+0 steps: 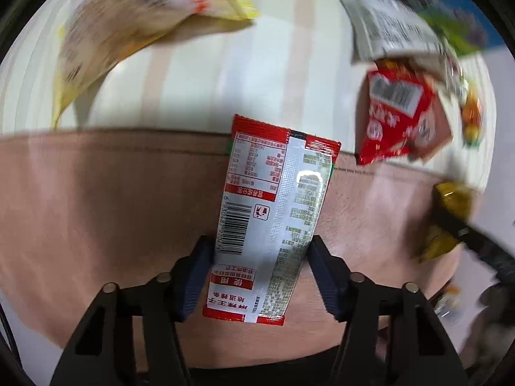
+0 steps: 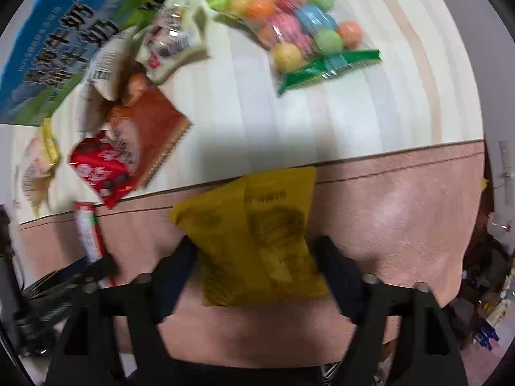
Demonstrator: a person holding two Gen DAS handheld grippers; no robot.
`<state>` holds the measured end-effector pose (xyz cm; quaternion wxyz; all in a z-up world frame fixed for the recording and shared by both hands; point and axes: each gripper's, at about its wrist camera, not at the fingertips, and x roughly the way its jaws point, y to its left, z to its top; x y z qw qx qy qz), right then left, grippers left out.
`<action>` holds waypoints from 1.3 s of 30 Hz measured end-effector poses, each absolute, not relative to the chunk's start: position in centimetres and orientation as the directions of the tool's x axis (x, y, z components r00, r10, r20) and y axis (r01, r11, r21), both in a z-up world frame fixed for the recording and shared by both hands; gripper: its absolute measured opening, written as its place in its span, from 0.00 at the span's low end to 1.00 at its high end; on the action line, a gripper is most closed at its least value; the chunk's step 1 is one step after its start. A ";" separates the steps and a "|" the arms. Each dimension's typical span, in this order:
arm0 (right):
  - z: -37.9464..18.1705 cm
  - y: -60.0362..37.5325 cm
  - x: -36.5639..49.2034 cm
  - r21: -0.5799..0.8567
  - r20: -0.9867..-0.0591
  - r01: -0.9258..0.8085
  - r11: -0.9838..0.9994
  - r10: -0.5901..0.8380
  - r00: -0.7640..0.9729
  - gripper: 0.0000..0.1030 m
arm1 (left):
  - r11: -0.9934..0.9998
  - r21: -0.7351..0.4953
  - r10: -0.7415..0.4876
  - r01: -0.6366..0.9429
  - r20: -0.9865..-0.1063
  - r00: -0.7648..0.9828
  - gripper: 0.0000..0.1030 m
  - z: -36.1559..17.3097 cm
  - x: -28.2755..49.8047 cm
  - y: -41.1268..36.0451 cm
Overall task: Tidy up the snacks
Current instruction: 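Grasp the yellow packet with the right tool while the left grasps the red-white sausage packet, then carry both packets into the box and open both tools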
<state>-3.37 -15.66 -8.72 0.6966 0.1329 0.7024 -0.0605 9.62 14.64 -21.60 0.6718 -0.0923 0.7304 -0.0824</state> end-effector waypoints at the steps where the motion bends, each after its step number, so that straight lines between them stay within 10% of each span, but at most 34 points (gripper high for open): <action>1: -8.7 -15.3 -3.6 0.096 -0.995 0.252 0.963 0.097 0.008 0.65 | 0.967 -0.252 -0.255 -0.039 -0.964 -0.080 0.56 -21.6 9.5 14.8; 13: -10.4 -11.9 -5.5 0.078 -0.995 0.163 0.984 0.086 -0.043 0.72 | 0.983 -0.182 -0.181 0.034 -0.983 -0.032 0.52 -23.4 6.7 13.8; 22: -8.5 -8.4 -6.2 0.084 -0.996 0.123 0.989 0.081 0.025 0.51 | 0.972 -0.236 -0.236 0.017 -0.972 0.006 0.44 -21.1 6.1 12.4; 39: 10.6 -8.4 7.3 0.364 -0.889 0.019 0.931 0.341 0.306 0.51 | 0.897 -0.431 -0.439 0.093 -0.855 0.274 0.44 -1.2 16.3 14.7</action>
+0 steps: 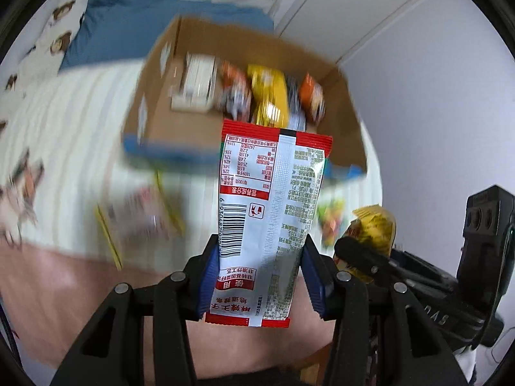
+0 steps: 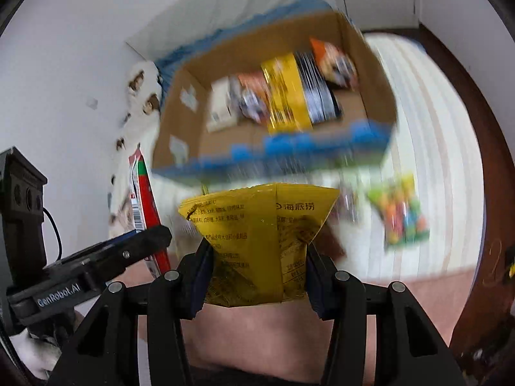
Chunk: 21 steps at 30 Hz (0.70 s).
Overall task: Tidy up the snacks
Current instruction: 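Carry both packets into the box and open both tools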
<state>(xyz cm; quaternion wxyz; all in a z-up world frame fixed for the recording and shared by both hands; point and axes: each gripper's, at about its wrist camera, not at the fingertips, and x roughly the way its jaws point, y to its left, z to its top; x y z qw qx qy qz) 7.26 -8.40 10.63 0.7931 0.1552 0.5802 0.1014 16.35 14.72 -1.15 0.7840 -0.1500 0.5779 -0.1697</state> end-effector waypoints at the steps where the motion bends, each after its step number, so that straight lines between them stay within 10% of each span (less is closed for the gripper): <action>1: 11.4 -8.2 8.8 0.362 -0.885 0.013 0.932 0.339 0.319 0.51 | 0.901 -0.423 -0.431 0.094 -0.855 0.288 0.44 -0.4 18.0 14.6; 21: 2.2 -3.9 24.7 0.281 -0.950 0.023 0.960 0.274 0.149 0.51 | 0.952 -0.297 -0.300 -0.079 -0.953 -0.032 0.44 -9.2 35.1 16.7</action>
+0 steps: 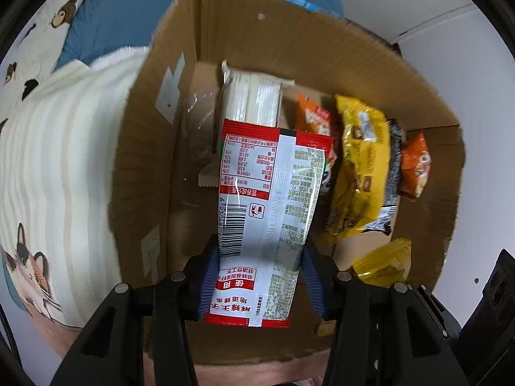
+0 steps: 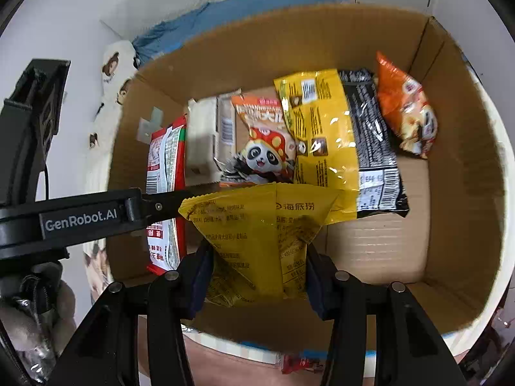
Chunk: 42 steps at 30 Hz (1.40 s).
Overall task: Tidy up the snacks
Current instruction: 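Carry both packets into the box and open both tools, then move both tools back toward the remaining snacks on the bed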
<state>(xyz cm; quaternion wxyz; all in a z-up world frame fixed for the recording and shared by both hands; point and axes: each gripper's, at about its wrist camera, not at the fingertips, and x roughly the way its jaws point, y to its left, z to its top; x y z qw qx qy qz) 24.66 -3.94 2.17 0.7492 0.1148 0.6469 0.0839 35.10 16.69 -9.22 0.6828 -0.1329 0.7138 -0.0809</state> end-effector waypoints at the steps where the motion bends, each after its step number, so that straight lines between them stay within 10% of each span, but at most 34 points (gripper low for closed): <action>1: 1.7 -3.8 24.8 0.278 -0.952 0.022 0.960 0.273 0.139 0.51 | 0.952 -0.295 -0.298 -0.080 -0.954 -0.038 0.44 -9.2 35.0 16.7; 11: -1.8 -2.9 26.2 0.306 -0.951 0.007 0.952 0.305 0.053 0.55 | 0.949 -0.298 -0.308 -0.105 -0.946 -0.099 0.46 -11.8 34.7 16.9; 15: -2.3 -2.4 26.7 0.256 -0.966 -0.016 0.967 0.257 0.038 0.94 | 0.942 -0.323 -0.330 -0.095 -0.941 -0.075 0.54 -11.5 34.8 17.1; 24: -1.4 -2.8 26.7 0.200 -0.978 -0.040 0.979 0.202 0.050 0.94 | 0.950 -0.310 -0.311 -0.030 -0.950 -0.013 0.96 -9.2 34.3 15.7; 42: 7.4 -6.6 21.8 0.198 -0.958 -0.023 0.980 0.198 0.205 0.95 | 0.979 -0.192 -0.204 0.071 -0.941 0.272 0.97 0.1 29.6 16.1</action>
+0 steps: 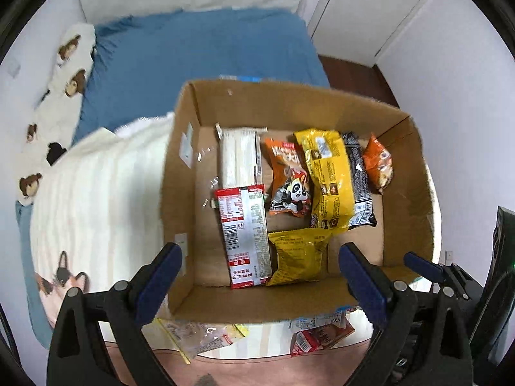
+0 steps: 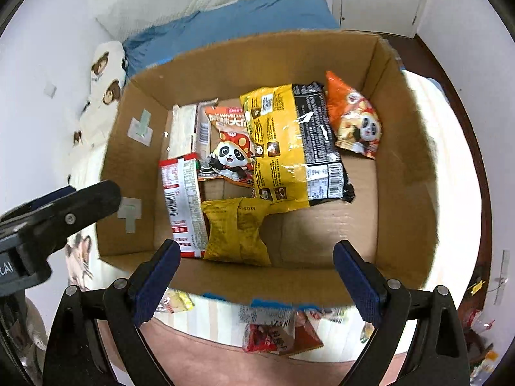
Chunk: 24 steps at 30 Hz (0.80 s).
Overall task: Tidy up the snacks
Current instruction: 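Move both tools back toward the remaining snacks on the bed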
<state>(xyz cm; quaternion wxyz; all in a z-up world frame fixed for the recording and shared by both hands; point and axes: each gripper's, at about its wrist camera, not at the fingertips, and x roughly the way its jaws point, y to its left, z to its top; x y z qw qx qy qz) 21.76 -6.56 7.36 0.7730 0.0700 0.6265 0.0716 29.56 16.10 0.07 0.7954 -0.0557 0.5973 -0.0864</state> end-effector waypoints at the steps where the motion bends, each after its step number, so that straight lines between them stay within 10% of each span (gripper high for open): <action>1: 7.7 -6.7 21.5 0.201 -0.956 -0.015 0.979 0.199 0.214 0.95 | 0.978 -0.193 -0.207 0.078 -0.934 0.291 0.97 0.7 28.9 16.1; 13: 9.4 -7.9 12.0 0.228 -0.940 -0.007 0.974 0.222 0.258 0.95 | 0.984 -0.091 -0.150 0.151 -0.883 0.445 0.97 2.3 19.1 18.0; 24: -0.4 -8.2 9.5 0.220 -0.968 0.018 0.975 0.216 0.126 0.89 | 0.854 0.249 0.166 0.457 -0.963 0.214 0.97 -13.4 17.6 15.7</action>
